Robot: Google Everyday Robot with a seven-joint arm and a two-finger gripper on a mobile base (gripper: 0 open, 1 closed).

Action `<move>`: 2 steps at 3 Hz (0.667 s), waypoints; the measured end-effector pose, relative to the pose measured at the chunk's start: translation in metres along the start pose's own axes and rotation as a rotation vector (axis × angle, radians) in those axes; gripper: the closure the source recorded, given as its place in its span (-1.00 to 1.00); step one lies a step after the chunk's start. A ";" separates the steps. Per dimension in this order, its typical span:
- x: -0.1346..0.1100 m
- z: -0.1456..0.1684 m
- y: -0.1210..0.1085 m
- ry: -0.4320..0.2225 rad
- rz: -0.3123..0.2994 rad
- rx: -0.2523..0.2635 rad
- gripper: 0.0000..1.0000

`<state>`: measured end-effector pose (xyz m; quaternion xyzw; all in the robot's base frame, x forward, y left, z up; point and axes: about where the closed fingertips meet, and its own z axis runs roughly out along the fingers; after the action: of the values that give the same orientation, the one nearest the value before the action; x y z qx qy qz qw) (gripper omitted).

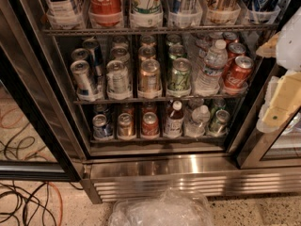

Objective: Pick coke can from bottom shelf of fridge

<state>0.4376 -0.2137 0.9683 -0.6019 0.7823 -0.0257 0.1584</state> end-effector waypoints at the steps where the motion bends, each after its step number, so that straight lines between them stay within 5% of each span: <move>1: -0.001 0.014 0.009 -0.047 0.029 -0.017 -1.00; 2: -0.004 0.032 0.022 -0.124 0.088 -0.024 -1.00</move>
Offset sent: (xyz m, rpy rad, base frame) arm -0.0159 0.0246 -0.0621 0.2697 0.0010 -0.1009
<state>0.4268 -0.1990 0.9342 -0.5691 0.7971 0.0282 0.2002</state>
